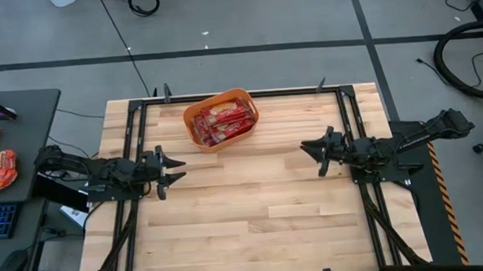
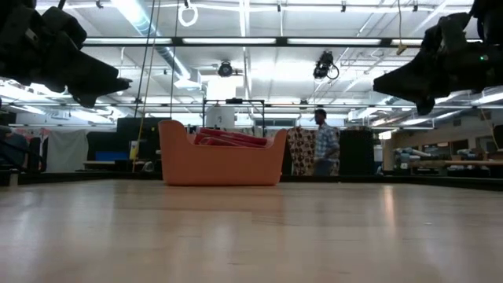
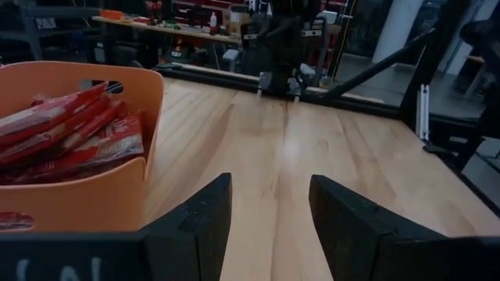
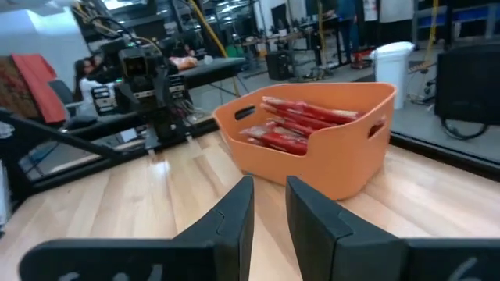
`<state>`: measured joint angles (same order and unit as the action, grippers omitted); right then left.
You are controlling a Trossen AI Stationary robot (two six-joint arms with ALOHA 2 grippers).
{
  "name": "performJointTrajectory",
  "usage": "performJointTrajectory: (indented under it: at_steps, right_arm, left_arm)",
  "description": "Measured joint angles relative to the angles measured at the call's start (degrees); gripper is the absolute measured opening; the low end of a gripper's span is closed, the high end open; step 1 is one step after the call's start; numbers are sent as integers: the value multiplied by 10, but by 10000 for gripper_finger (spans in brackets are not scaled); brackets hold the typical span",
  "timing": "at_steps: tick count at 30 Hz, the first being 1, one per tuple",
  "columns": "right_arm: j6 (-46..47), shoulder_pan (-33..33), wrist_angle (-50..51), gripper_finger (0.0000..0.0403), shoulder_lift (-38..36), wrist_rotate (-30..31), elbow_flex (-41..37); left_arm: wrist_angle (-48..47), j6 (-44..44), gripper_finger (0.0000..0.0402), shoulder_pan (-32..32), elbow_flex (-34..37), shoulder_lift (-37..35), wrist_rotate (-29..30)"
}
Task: Sort popcorn bags into baskets
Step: Return to Home Position
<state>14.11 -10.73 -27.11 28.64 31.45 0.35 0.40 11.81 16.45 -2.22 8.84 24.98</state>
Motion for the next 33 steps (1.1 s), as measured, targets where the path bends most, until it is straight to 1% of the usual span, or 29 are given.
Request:
performJointTrajectory:
  at_steps: [4, 7, 9, 16, 19, 21, 23, 26, 29, 31, 33]
  right_arm:
    - [-23, 1, -6, 81, -13, 6, 0]
    - [-54, 3, -15, 81, -19, 6, 0]
    - [-76, 3, -17, 81, -19, 8, 0]
    - [-84, 5, -20, 81, -19, 85, 0]
    - [-74, 5, -20, 81, -19, 105, 0]
    - [-78, 5, -20, 82, -19, 107, 0]
    - [-102, 5, -20, 82, -18, 107, 0]
    - [-149, 5, -20, 82, -18, 107, 0]
    - [-170, 5, -20, 82, -18, 106, 0]
    - [-172, 5, -20, 82, -18, 106, 0]
    - [-172, 5, -20, 82, -18, 105, 0]
  left_arm:
    - [0, 3, 176, 2, 0, 0, 0]
    - [41, 6, 176, 12, 17, 0, 0]
    - [41, 5, 176, 19, 17, 6, -1]
    - [53, -42, 176, 45, 17, 5, 0]
    - [51, -47, 176, 54, 17, 5, -1]
    - [51, -49, 176, 62, 17, 5, -14]
    - [51, -48, 176, 71, 17, 5, -27]
    - [52, -13, 176, 81, 17, 5, -28]
    - [52, 12, 176, 83, 17, 5, -28]
    - [48, 12, 176, 82, 18, 5, -28]
    - [46, -8, 176, 82, 18, 5, -28]
